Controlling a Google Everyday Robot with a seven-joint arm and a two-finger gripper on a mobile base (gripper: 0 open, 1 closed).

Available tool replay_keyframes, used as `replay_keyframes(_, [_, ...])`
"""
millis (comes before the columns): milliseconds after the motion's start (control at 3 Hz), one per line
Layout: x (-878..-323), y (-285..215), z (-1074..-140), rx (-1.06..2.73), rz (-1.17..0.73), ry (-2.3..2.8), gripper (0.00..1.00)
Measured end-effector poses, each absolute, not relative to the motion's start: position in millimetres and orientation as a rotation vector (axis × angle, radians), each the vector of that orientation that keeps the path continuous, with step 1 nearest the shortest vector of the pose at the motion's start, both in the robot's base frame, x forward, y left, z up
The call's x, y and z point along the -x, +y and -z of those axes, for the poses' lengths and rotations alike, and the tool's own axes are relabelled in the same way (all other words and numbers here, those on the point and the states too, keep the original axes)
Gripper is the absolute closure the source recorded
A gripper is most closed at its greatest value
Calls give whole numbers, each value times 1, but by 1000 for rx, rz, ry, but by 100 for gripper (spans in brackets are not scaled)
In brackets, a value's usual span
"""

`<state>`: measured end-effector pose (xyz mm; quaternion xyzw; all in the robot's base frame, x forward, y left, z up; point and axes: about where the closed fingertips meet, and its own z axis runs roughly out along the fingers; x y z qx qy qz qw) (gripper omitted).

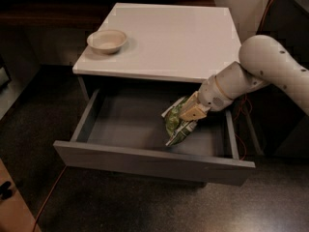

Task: Place green jalapeno chip bag into top drawer

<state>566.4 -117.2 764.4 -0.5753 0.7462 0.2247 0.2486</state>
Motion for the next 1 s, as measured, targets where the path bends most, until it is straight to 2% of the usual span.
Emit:
replay_keyframes(333, [-582, -113, -749, 1571, -571, 2030, 22])
replay_keyframes(667, [-581, -112, -748, 1575, -578, 2030, 1])
replay_keyframes(1000, [-581, -111, -748, 1576, -580, 2030, 0])
